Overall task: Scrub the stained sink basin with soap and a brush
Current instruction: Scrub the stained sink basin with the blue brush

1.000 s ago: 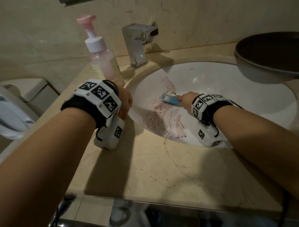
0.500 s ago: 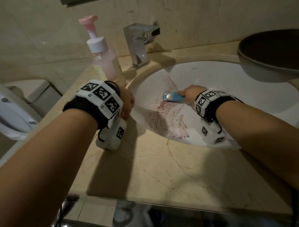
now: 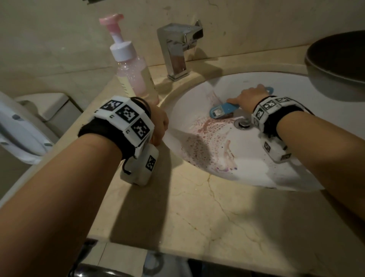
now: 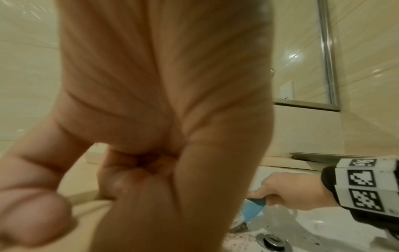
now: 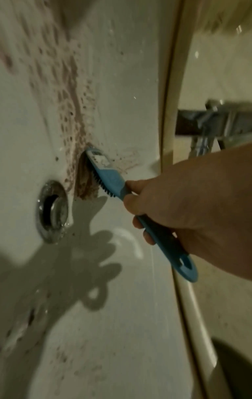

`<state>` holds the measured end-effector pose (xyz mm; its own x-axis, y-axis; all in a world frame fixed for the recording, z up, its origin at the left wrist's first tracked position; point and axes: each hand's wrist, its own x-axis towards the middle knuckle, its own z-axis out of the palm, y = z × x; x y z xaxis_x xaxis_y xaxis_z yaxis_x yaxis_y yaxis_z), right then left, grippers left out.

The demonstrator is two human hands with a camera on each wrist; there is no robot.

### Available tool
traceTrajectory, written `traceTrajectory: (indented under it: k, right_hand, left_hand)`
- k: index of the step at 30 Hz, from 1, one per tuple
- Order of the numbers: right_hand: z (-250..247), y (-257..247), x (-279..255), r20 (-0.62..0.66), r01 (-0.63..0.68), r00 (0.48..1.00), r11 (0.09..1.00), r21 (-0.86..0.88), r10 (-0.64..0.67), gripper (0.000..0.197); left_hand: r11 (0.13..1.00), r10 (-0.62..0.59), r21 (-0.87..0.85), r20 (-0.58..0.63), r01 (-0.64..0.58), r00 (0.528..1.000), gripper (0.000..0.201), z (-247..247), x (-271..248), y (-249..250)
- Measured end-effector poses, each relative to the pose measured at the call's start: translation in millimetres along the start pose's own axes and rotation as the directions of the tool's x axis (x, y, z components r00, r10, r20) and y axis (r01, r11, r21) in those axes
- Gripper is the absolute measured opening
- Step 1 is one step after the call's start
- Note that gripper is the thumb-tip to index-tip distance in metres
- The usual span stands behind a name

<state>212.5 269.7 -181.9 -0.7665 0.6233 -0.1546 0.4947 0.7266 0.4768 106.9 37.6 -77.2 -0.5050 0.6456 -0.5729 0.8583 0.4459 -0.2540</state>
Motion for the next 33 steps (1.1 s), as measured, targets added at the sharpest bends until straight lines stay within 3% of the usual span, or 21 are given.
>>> traceTrajectory:
  k: [4, 6, 12, 13, 17, 20, 24, 27, 29, 31, 33]
  right_hand:
    - [8.1, 4.1, 1.0, 0.131, -0.039, 0.991, 0.995, 0.090, 0.027, 0.052]
    - [9.6, 0.8, 2.8, 0.172, 0.040, 0.984, 0.997, 0.068, -0.051, 0.054]
    - [12.8, -16.3, 4.6, 0.049, 0.283, 0.958, 0.959, 0.028, -0.284, 0.046]
    - [12.9, -12.5, 3.2, 0.055, 0.256, 0.964, 0.964, 0.067, -0.259, 0.047]
    - [20.5, 15.0, -11.5, 0.104, -0.056, 0.994, 0.970, 0.237, 0.032, 0.053]
    - [17.0, 13.8, -19.5, 0.191, -0.096, 0.980, 0.968, 0.234, 0.051, 0.058]
    - [15.3, -7.6, -6.0, 0.136, -0.007, 0.990, 0.947, 0.322, -0.039, 0.050]
    - [17.8, -37.0, 5.1, 0.092, 0.206, 0.955, 0.854, 0.478, -0.282, 0.050]
    - [9.9, -44.6, 2.5, 0.089, 0.279, 0.918, 0.789, 0.547, -0.386, 0.050]
    - [7.9, -37.5, -2.7, 0.072, 0.248, 0.937, 0.797, 0.551, -0.342, 0.050]
    - [14.1, -18.0, -8.9, 0.104, 0.111, 0.978, 0.878, 0.466, -0.179, 0.050]
  left_hand:
    - [0.999, 0.002, -0.037, 0.011, -0.002, 1.000, 0.020, -1.2, 0.7, 0.1]
    - [0.999, 0.008, -0.045, 0.014, -0.008, 1.000, 0.021, -1.0, 0.7, 0.1]
    - [0.998, 0.026, -0.055, -0.001, -0.026, 1.000, 0.021, -1.0, -1.1, -0.2]
    - [0.997, 0.028, -0.069, 0.004, -0.028, 1.000, 0.022, -1.3, -1.6, -0.2]
    - [0.996, 0.037, -0.079, 0.002, -0.037, 0.999, 0.024, -1.2, -1.6, -2.0]
    - [0.997, 0.036, -0.073, 0.004, -0.036, 0.999, 0.019, -0.7, -1.3, -1.4]
    - [0.995, 0.031, -0.090, 0.011, -0.030, 0.999, 0.020, -0.7, -1.0, -1.8]
    - [0.997, 0.023, -0.078, 0.008, -0.022, 1.000, 0.021, -1.0, -0.1, -1.2]
    - [0.997, 0.015, -0.070, 0.005, -0.014, 1.000, 0.019, -1.1, -1.0, -0.5]
    - [0.997, 0.010, -0.071, 0.008, -0.009, 1.000, 0.019, -1.3, -2.0, 0.0]
    - [0.997, 0.007, -0.076, 0.011, -0.006, 1.000, 0.020, -1.6, -2.8, -0.3]
